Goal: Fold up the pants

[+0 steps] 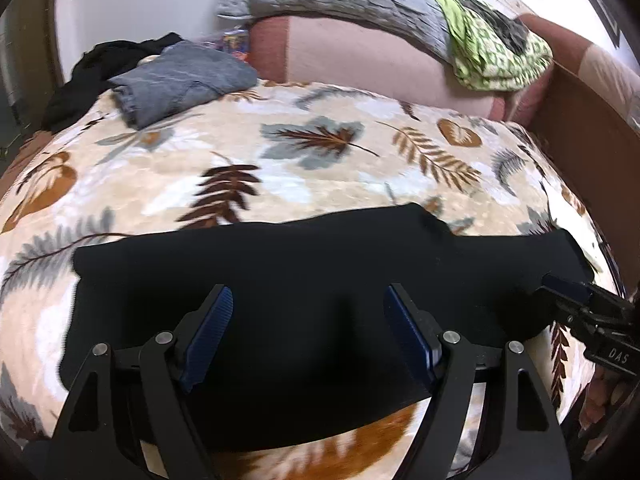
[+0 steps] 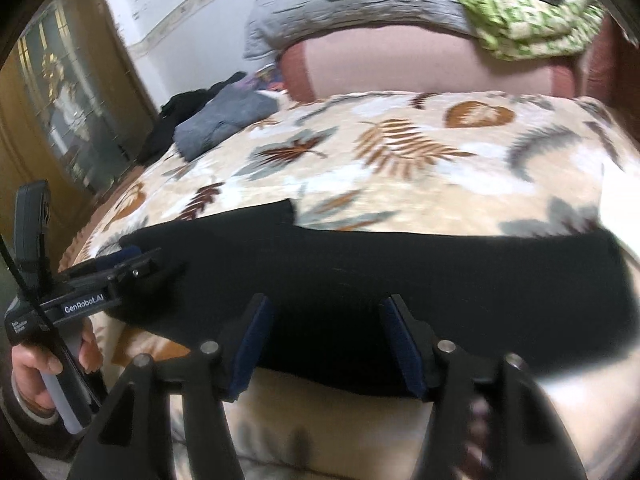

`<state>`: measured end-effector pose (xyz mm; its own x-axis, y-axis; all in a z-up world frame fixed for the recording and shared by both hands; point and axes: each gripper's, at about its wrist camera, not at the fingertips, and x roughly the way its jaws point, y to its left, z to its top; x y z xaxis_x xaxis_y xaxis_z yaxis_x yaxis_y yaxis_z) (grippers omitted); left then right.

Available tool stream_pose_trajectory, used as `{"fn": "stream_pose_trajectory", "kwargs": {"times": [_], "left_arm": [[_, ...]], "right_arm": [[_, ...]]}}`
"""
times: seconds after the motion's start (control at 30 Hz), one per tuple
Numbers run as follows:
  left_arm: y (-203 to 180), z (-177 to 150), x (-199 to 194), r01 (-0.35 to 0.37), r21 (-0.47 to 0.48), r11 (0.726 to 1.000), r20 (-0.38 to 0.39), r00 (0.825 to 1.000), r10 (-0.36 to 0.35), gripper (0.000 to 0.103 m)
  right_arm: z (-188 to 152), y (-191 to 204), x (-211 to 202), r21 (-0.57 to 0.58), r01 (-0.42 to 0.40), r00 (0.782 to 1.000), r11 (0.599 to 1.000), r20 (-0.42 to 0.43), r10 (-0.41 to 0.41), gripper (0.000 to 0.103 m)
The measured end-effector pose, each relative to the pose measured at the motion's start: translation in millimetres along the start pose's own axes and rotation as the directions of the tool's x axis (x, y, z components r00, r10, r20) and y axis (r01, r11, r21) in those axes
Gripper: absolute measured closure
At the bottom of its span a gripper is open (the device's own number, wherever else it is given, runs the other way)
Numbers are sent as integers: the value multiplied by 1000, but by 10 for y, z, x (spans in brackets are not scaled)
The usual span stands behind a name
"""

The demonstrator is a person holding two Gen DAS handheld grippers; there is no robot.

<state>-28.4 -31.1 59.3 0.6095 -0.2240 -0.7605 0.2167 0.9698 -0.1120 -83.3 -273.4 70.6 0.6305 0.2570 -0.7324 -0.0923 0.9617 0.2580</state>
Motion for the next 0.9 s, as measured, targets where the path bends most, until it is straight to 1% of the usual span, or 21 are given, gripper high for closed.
{"fn": "stream_pose_trajectory", "kwargs": {"times": [0.27, 0.47, 0.57, 0.7, 0.77, 0.9], "left_arm": [[-339, 19, 88, 9, 60, 998, -8, 1000, -9, 25], [-551, 52, 180, 27, 87, 996, -22, 999, -25, 25], [-665, 60, 225, 38, 110, 993, -29, 999, -35, 25], [-815, 64, 281, 62, 136, 989, -44, 997, -57, 25], [-894, 69, 306, 77, 148, 986, -53, 996, -70, 25], [-1061, 89, 370, 117, 170, 978, -81, 991, -104, 25]], "right_arm": [[-101, -437, -114, 77, 57, 998, 995, 8, -58, 42], [-136, -641, -189, 119, 72, 997, 990, 11, -74, 42], [-177, -730, -244, 128, 89, 996, 988, 14, -92, 39], [-250, -869, -316, 141, 123, 992, 982, 4, -125, 38], [-283, -946, -373, 157, 127, 992, 979, 2, -129, 38], [-358, -1095, -485, 183, 151, 988, 971, -3, -153, 38]]}}
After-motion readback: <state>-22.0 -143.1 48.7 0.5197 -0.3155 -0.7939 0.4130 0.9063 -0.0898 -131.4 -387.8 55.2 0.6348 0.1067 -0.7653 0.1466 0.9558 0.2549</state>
